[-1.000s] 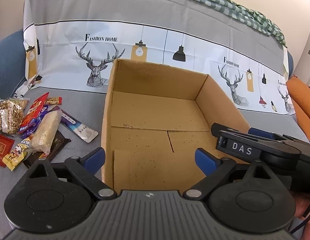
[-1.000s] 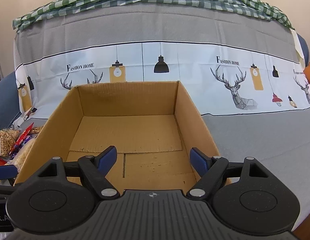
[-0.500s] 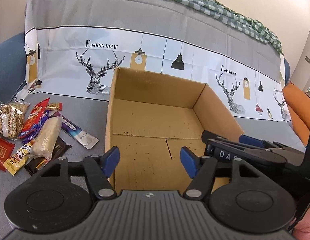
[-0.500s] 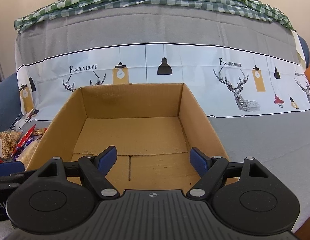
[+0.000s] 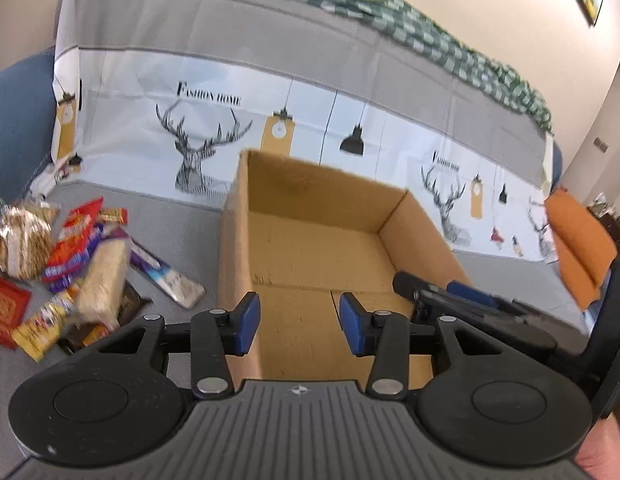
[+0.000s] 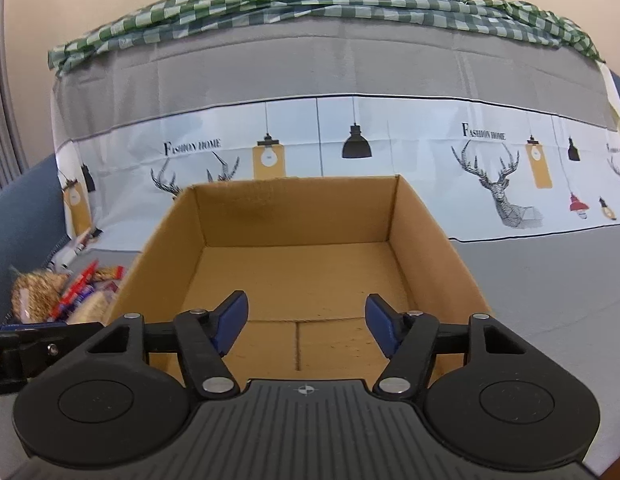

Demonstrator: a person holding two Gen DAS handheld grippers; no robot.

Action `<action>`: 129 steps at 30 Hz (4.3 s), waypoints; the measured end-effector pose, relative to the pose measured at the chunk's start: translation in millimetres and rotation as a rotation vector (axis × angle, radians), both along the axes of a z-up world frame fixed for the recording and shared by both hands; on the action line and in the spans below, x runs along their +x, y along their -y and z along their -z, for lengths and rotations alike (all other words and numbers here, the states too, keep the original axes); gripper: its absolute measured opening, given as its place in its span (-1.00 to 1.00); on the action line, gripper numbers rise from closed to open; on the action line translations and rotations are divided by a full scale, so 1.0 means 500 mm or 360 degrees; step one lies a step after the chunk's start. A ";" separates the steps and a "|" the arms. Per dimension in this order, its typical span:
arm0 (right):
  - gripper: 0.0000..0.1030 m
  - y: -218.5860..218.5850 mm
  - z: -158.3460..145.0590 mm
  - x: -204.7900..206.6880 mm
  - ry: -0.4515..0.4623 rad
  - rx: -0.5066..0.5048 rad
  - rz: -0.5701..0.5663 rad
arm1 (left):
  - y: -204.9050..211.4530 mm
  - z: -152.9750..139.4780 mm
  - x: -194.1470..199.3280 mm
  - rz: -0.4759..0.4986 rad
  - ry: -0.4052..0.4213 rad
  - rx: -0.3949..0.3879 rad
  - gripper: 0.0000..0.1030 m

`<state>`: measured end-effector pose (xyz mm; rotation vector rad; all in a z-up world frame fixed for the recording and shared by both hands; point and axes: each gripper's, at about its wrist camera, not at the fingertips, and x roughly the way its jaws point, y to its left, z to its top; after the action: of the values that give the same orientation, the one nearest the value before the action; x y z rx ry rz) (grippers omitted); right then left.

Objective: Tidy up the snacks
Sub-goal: 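Reach the left gripper to the yellow snack bag while the right gripper reaches the chocolate bar, then grasp the yellow snack bag with the left gripper while the right gripper grasps the chocolate bar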

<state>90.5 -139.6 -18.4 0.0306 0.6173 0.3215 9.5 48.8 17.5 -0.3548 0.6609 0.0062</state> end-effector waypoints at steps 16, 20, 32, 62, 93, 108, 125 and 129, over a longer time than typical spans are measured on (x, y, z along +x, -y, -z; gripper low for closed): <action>0.12 -0.215 -0.049 -0.084 0.0115 0.0115 -0.0326 | -0.354 0.038 0.042 -0.0283 -0.0265 -0.0155 0.01; -0.05 -0.303 -0.014 -0.112 0.0065 0.0129 -0.0489 | -0.411 0.058 0.037 -0.0335 -0.0300 -0.0184 0.00; 0.07 -0.475 0.143 -0.134 -0.0105 -0.0042 -0.0458 | -0.420 0.094 0.025 -0.0310 -0.0363 -0.0057 -0.47; -0.18 -0.509 0.221 -0.069 -0.0338 -0.0203 -0.0455 | -0.430 0.147 0.039 -0.0313 -0.0499 -0.0057 -0.13; -0.19 -0.462 0.227 -0.096 -0.0421 -0.0188 -0.0398 | -0.387 0.233 0.077 -0.0141 -0.0684 0.0024 -0.55; -0.16 -0.466 0.218 -0.091 -0.0415 -0.0166 -0.0381 | -0.387 0.221 0.069 -0.0172 -0.0746 0.0026 -0.55; -0.21 -0.448 0.161 -0.105 -0.0287 -0.0071 -0.0418 | -0.389 0.148 0.061 -0.0242 -0.0414 -0.0095 -0.73; -0.21 -0.434 0.114 -0.116 -0.0153 -0.0038 -0.0417 | -0.386 0.128 0.060 -0.0254 -0.0335 -0.0157 -0.73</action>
<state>32.3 77.4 -75.3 -0.0585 0.7222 0.5689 39.6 241.7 -46.2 -0.5058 0.8410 0.1655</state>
